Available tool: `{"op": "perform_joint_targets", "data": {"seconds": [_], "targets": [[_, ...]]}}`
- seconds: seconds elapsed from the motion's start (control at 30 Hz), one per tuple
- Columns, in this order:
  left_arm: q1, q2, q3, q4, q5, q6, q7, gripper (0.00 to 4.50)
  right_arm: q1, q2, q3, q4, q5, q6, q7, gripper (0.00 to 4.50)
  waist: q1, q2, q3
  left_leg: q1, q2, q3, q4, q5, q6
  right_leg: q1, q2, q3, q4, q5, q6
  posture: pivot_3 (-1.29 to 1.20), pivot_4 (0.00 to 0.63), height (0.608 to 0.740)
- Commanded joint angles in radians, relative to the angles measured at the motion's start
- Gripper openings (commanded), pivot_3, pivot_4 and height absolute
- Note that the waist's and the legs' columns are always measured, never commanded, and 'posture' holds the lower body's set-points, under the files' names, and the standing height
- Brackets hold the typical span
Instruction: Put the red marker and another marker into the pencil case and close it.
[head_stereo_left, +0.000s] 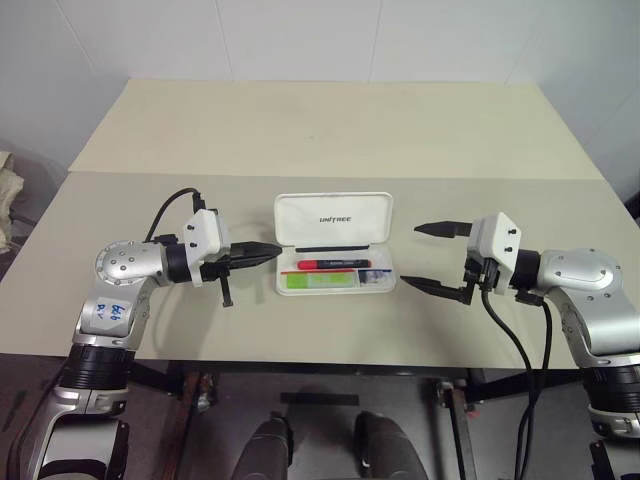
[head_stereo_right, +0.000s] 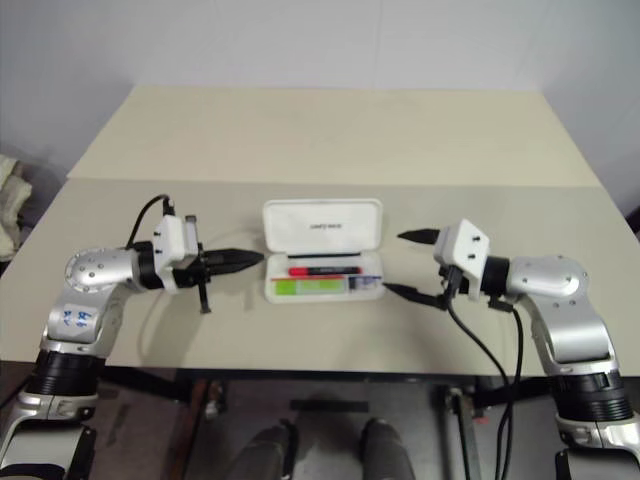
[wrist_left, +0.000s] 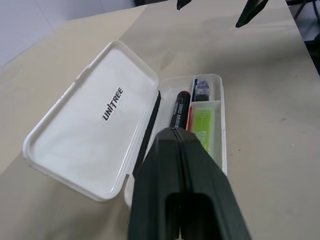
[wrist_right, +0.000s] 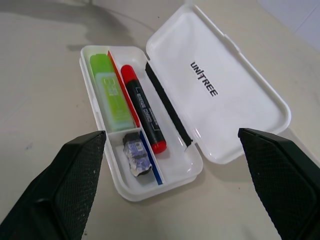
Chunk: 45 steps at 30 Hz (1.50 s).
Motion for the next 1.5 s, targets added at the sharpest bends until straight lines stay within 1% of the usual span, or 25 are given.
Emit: {"op": "perform_joint_targets", "data": {"seconds": [0.03, 0.13, 0.27, 0.33, 0.43, 0.53, 0.63, 0.73, 0.9, 1.1, 1.33, 1.5], "targets": [[0.011, -0.015, 0.055, 0.02, -0.004, -0.016, 0.076, 0.04, 0.005, -0.029, -0.048, -0.046, 0.028, 0.004, -0.011, 4.5, 0.0, 0.0, 0.0, 0.0, 0.0, 0.0, 0.0, 0.0, 0.0, 0.0, 0.0, 0.0, 0.0, 0.0, 0.0, 0.0, 0.15, 0.74], [0.002, -0.045, 0.106, 0.048, -0.013, 0.013, 0.187, 0.04, 0.016, -0.026, -0.068, -0.071, 0.057, 0.032, -0.029, 4.5, 0.002, 0.0, 0.0, 0.0, 0.0, 0.0, 0.0, 0.0, 0.0, 0.0, 0.0, 0.0, 0.0, 0.0, 0.0, 0.0, 0.15, 0.74], [-0.016, -0.064, 0.159, 0.091, -0.018, 0.063, 0.294, 0.04, 0.038, -0.034, -0.088, -0.105, 0.088, 0.068, -0.042, 4.5, 0.002, 0.0, 0.0, 0.0, 0.0, -0.001, 0.0, 0.0, 0.0, 0.0, 0.0, 0.0, 0.0, 0.0, 0.0, 0.0, 0.15, 0.74], [-0.04, -0.066, 0.17, 0.134, 0.016, 0.075, 0.362, 0.04, 0.053, -0.043, -0.092, -0.117, 0.09, 0.074, -0.041, 4.5, 0.003, 0.0, 0.0, 0.0, 0.0, -0.001, 0.001, 0.0, 0.0, 0.0, 0.0, 0.0, 0.0, 0.0, 0.0, 0.0, 0.15, 0.74], [-0.105, -0.082, 0.16, 0.222, 0.057, 0.101, 0.457, 0.04, 0.065, -0.049, -0.093, -0.125, 0.089, 0.076, -0.044, 4.5, 0.004, 0.0, 0.0, 0.0, 0.0, 0.0, 0.001, 0.0, 0.0, 0.0, 0.0, 0.0, 0.0, 0.0, 0.001, 0.0, 0.15, 0.74], [-0.164, -0.105, 0.139, 0.292, 0.089, 0.11, 0.51, 0.04, 0.065, -0.046, -0.091, -0.132, 0.088, 0.081, -0.05, 4.5, 0.007, -0.001, 0.0, -0.001, -0.001, -0.001, 0.003, 0.0, 0.0, 0.001, 0.0, -0.001, 0.001, 0.001, 0.001, 0.0, 0.15, 0.74], [-0.272, -0.159, 0.073, 0.344, 0.125, 0.17, 0.533, 0.04, 0.064, -0.035, -0.079, -0.159, 0.085, 0.091, -0.07, 4.5, 0.011, -0.001, 0.001, -0.001, -0.001, -0.001, 0.004, 0.0, 0.0, 0.001, 0.0, -0.001, 0.001, 0.001, 0.002, 0.0, 0.15, 0.74], [-0.316, -0.19, 0.036, 0.372, 0.134, 0.182, 0.506, 0.04, 0.069, -0.031, -0.076, -0.175, 0.087, 0.098, -0.084, 4.5, 0.013, -0.001, 0.001, -0.002, -0.002, -0.002, 0.006, 0.0, 0.0, 0.001, 0.0, -0.001, 0.001, 0.001, 0.002, 0.0, 0.15, 0.74], [-0.346, -0.219, 0.016, 0.412, 0.124, 0.16, 0.46, 0.04, 0.083, -0.024, -0.079, -0.194, 0.089, 0.108, -0.109, 4.5, 0.0, -0.001, 0.001, -0.002, -0.001, 0.0, 0.005, 0.0, -0.001, 0.001, 0.0, -0.001, 0.0, 0.001, 0.002, 0.0, 0.15, 0.74], [-0.338, -0.217, 0.018, 0.399, 0.099, 0.127, 0.379, 0.04, 0.1, -0.018, -0.085, -0.212, 0.098, 0.113, -0.132, 4.5, 0.004, -0.002, 0.001, -0.002, -0.001, 0.0, 0.006, 0.0, 0.0, 0.001, 0.0, -0.001, 0.001, 0.001, 0.003, 0.0, 0.15, 0.74], [-0.304, -0.21, -0.004, 0.349, 0.078, 0.069, 0.226, 0.04, 0.116, -0.015, -0.085, -0.236, 0.104, 0.122, -0.157, 4.5, 0.007, -0.002, 0.001, -0.003, -0.002, 0.0, 0.006, 0.0, 0.0, 0.001, -0.001, -0.001, 0.0, 0.001, 0.003, 0.0, 0.15, 0.74], [-0.259, -0.183, -0.075, 0.294, 0.093, -0.011, 0.047, 0.04, 0.118, -0.013, -0.083, -0.265, 0.11, 0.142, -0.18, 4.5, 0.005, -0.002, 0.001, -0.002, -0.001, 0.0, 0.006, 0.0, 0.0, 0.001, -0.001, -0.001, 0.0, 0.001, 0.002, 0.0, 0.15, 0.74]]}}
